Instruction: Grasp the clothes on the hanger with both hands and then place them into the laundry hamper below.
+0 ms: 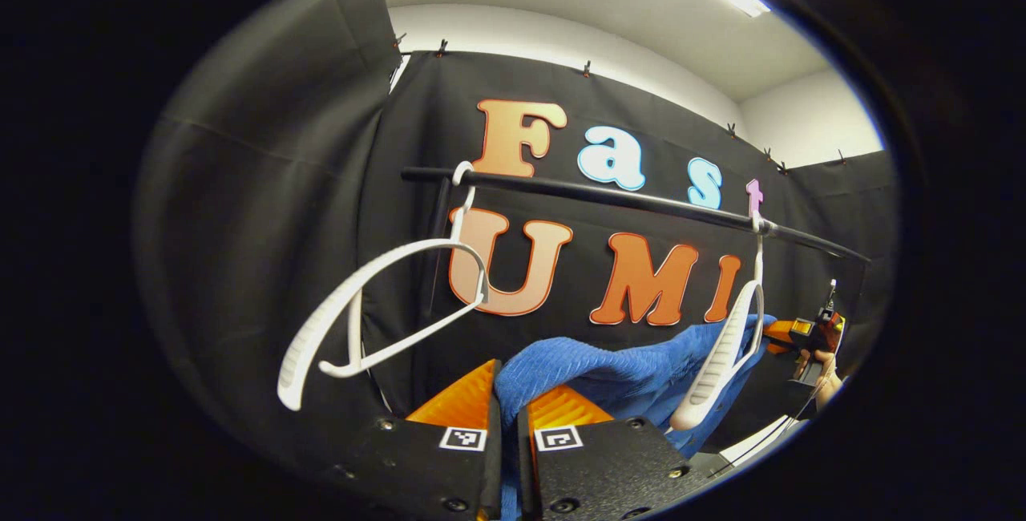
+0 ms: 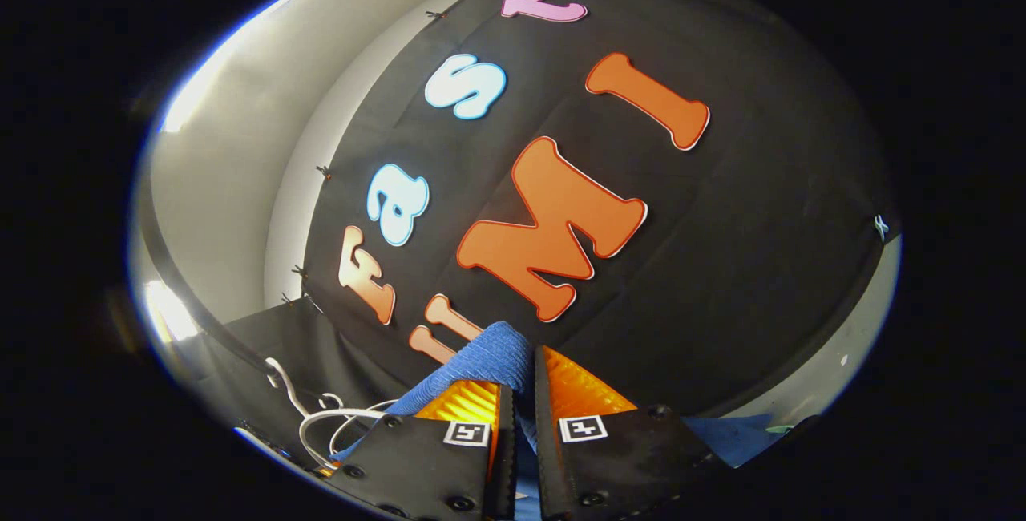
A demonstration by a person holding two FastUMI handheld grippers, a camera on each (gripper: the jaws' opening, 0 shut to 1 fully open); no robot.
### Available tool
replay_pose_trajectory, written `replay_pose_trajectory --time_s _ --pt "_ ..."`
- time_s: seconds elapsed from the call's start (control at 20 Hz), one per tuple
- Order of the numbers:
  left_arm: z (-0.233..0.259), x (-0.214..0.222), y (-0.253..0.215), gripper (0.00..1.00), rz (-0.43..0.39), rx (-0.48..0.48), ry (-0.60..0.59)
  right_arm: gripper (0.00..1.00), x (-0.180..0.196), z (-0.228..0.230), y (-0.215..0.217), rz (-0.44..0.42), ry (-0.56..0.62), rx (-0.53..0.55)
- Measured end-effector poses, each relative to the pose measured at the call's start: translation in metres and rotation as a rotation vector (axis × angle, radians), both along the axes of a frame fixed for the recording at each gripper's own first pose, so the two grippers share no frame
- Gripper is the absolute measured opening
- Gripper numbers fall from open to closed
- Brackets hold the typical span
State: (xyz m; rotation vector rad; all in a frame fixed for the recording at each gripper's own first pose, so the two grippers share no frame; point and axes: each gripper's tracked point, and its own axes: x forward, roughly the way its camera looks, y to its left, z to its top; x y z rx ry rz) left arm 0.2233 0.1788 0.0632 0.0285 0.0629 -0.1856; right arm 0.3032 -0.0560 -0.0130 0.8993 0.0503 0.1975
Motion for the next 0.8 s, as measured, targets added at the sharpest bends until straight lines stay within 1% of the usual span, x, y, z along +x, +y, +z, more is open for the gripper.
replay_pose_trajectory --time_s 0.05,0.1,0.25,0.5,0.8 --pt "-0.004 0.001 0.0 0.06 -0.001 0.003 0.006 0.18 0.0 -0.004 -0.002 -0.005 0.01 -0.009" --pt "-0.008 0.0 -0.001 0.06 -0.004 0.005 0.011 0.18 -0.001 -0.009 -0.003 -0.008 0.021 -0.013" --pt "-0.021 -0.001 -0.005 0.06 -0.017 0.01 0.032 0.18 -0.006 -0.026 -0.008 -0.014 0.063 -0.028" --pt "-0.047 -0.005 -0.005 0.06 -0.013 0.015 0.079 0.17 -0.016 -0.054 -0.011 -0.028 0.123 -0.074" --pt "-0.071 -0.023 -0.007 0.06 -0.02 0.027 0.118 0.17 -0.042 -0.085 -0.012 -0.022 0.177 -0.105"
